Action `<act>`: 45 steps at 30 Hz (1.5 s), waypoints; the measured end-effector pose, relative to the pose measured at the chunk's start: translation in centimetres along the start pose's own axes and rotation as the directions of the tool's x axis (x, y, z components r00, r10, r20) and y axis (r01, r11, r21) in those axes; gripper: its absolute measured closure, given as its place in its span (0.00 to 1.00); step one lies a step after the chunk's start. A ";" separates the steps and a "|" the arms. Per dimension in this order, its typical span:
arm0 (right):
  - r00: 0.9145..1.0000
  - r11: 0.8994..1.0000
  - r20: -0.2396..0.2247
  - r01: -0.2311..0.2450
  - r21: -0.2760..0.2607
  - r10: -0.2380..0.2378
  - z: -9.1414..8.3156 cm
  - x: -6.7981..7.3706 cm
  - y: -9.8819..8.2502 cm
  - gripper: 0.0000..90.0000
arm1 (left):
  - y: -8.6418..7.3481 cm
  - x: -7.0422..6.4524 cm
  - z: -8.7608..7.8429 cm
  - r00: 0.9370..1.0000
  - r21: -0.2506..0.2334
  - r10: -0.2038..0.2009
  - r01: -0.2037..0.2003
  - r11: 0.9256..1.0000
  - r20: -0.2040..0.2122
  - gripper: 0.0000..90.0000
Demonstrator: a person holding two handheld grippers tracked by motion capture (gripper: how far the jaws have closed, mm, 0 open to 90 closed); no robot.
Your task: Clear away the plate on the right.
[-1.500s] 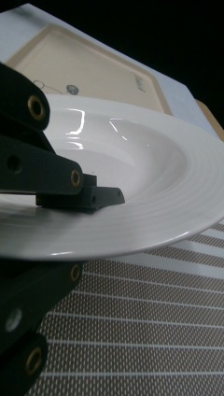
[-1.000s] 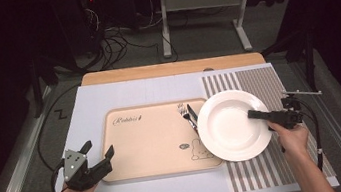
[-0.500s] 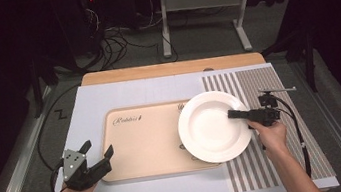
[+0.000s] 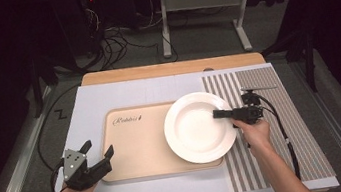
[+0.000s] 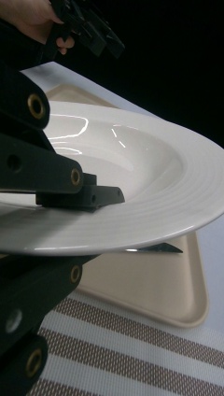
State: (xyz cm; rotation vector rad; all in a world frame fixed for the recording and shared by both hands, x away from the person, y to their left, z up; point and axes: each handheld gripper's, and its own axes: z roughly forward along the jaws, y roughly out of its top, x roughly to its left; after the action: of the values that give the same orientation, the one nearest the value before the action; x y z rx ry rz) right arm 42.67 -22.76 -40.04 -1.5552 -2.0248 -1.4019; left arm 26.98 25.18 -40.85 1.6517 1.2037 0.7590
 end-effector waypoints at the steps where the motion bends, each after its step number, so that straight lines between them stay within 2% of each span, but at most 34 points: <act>1: 1.000 1.000 0.000 0.000 0.002 0.000 0.2 0.1 0.1 0.93 | 0.0 0.0 0.0 1.000 0.000 0.000 0.000 1.000 0.000 0.29; 12: 0.999 0.999 -0.041 0.007 0.040 -0.005 3.0 1.4 0.4 0.92 | 0.0 0.0 0.0 1.000 -0.002 0.002 -0.002 1.000 0.002 0.29; 18: 0.998 0.999 -0.057 -0.004 0.052 0.007 4.5 1.9 0.3 0.92 | 0.0 0.0 0.0 1.000 -0.002 0.003 -0.003 1.000 0.004 0.29; 23: 0.999 0.999 -0.043 0.005 0.050 -0.003 5.6 2.7 0.5 0.92 | 0.0 0.0 0.0 1.000 -0.002 0.002 -0.002 1.000 0.005 0.29; 32: 0.999 0.998 -0.046 0.002 0.064 0.001 7.7 3.8 0.8 0.92 | 0.0 0.0 -0.2 1.000 -0.008 -0.005 0.005 1.000 0.006 0.29; 34: 0.999 0.998 -0.044 0.002 0.069 0.001 8.2 3.9 0.8 0.92 | -0.1 -0.2 -0.4 0.999 0.006 -0.037 0.037 0.999 0.007 0.29; 35: 0.999 0.997 -0.043 0.000 0.071 0.003 8.4 3.9 0.7 0.92 | 0.0 0.0 -0.3 1.000 -0.010 -0.006 0.006 1.000 0.006 0.29; 45: 0.999 0.995 -0.026 -0.021 0.093 0.024 10.4 3.9 0.3 0.91 | 0.0 0.1 -0.3 1.000 -0.012 -0.013 0.013 1.000 0.003 0.29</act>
State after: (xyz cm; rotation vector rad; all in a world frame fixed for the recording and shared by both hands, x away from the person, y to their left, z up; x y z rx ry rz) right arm 44.97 -12.21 -42.67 -1.5081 -2.0199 -1.2940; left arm 26.76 25.41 -40.75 1.6328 1.2044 0.7542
